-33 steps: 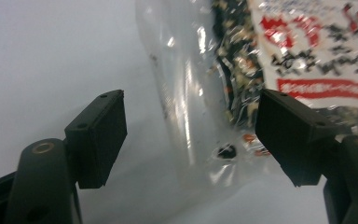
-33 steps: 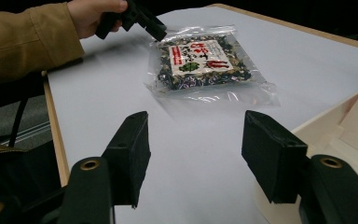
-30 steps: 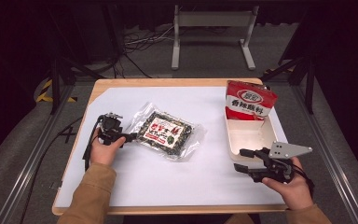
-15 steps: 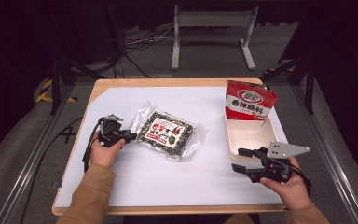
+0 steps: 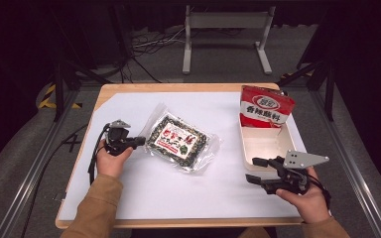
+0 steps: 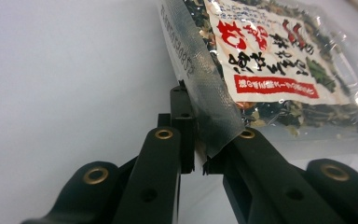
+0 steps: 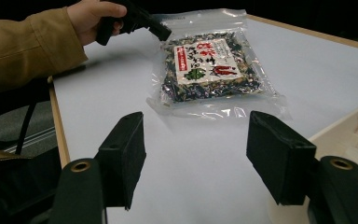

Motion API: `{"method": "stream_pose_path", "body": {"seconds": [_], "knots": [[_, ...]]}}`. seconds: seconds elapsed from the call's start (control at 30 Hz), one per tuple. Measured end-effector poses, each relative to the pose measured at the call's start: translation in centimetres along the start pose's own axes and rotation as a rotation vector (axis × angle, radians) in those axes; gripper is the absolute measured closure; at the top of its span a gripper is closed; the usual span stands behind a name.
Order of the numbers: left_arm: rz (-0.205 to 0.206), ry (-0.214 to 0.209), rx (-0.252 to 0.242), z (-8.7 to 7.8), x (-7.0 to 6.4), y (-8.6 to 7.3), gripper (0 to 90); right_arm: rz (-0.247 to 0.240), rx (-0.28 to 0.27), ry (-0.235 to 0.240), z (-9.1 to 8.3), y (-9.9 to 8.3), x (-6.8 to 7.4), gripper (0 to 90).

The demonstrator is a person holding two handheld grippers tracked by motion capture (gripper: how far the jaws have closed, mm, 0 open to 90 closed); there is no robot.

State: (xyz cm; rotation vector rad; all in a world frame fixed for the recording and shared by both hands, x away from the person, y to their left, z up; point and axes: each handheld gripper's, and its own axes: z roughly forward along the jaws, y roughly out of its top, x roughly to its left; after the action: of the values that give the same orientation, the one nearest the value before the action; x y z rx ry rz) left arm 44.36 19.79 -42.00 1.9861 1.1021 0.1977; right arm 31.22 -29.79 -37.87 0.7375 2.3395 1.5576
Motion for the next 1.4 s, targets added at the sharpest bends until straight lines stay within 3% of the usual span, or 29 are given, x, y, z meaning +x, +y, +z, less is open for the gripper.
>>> {"method": "stream_pose_path", "body": {"seconds": [0.3, 0.47, 0.6, 0.9, 1.0, 1.17, 1.4], "knots": [[0.069, -0.043, -0.121, -4.5, -1.9, 2.0, 87.7, -0.009, -0.001, -0.004, 0.0, 0.3, 0.3, 37.5], [0.104, -0.058, -0.163, -6.5, -3.0, 2.7, 88.3, -0.014, -0.002, -0.006, 0.0, 0.3, 0.3, 37.5], [0.15, -0.071, -0.213, -8.0, -4.4, 3.2, 89.1, -0.02, -0.003, -0.009, -0.1, 0.4, 0.3, 37.5], [0.204, -0.094, -0.336, -10.7, -6.8, 3.6, 89.4, -0.026, 0.0, -0.009, 0.0, 0.5, 0.3, 37.5], [0.213, -0.124, -0.378, -11.7, -7.3, 3.7, 89.4, -0.033, 0.006, -0.021, -0.1, 0.4, 0.2, 37.5], [0.256, -0.14, -0.403, -13.1, -8.1, 3.9, 89.4, -0.035, 0.005, -0.027, -0.1, 0.5, 0.2, 37.5], [0.307, -0.15, -0.387, -14.2, -9.1, 4.1, 89.4, -0.048, 0.004, -0.025, 0.2, 1.0, 0.3, 37.6]]}}
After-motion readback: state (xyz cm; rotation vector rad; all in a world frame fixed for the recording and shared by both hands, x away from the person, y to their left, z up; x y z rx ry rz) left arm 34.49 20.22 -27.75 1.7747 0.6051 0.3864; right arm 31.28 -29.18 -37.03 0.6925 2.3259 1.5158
